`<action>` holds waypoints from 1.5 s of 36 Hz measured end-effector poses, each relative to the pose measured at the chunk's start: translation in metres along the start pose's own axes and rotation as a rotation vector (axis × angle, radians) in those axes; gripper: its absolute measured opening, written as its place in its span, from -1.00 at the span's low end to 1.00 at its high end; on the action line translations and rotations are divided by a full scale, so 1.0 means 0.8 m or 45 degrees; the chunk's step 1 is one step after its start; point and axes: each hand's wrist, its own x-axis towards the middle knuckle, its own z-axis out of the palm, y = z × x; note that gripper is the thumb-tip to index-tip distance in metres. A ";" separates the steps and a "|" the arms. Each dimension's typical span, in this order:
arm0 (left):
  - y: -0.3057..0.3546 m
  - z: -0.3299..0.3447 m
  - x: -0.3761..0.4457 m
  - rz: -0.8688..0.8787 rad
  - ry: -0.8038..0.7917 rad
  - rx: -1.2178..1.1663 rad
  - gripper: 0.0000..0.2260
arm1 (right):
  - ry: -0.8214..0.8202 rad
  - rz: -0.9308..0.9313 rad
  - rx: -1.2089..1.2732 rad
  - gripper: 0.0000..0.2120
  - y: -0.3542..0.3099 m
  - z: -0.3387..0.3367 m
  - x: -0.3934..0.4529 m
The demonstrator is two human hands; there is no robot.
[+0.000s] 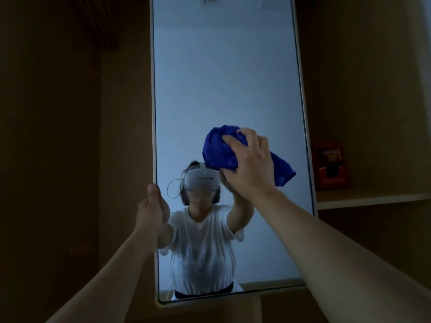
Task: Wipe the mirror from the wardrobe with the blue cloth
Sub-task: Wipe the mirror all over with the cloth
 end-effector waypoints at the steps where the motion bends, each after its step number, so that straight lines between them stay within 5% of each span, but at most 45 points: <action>1: 0.001 0.000 0.000 0.007 -0.004 -0.013 -0.44 | 0.007 -0.017 0.020 -0.42 0.000 0.003 -0.014; 8: -0.003 -0.006 -0.002 0.073 -0.093 0.005 -0.39 | -0.089 -0.292 0.082 -0.43 0.033 -0.004 -0.081; 18: -0.003 -0.004 -0.001 0.018 -0.019 0.011 -0.46 | 0.122 0.308 -0.128 -0.44 0.119 -0.044 0.014; 26: -0.011 -0.005 0.004 0.066 0.070 0.041 -0.42 | 0.246 0.441 -0.073 -0.47 0.115 -0.028 -0.082; 33: -0.008 -0.006 0.008 -0.104 0.036 -0.045 -0.44 | 0.133 0.529 -0.023 -0.44 0.068 -0.019 -0.178; 47: 0.002 -0.015 0.000 -0.153 -0.190 0.002 -0.45 | 0.033 0.080 0.016 -0.53 -0.084 0.039 -0.149; 54: 0.012 -0.013 -0.001 -0.199 -0.241 0.010 -0.45 | -0.296 -0.255 -0.014 -0.48 -0.129 0.044 -0.199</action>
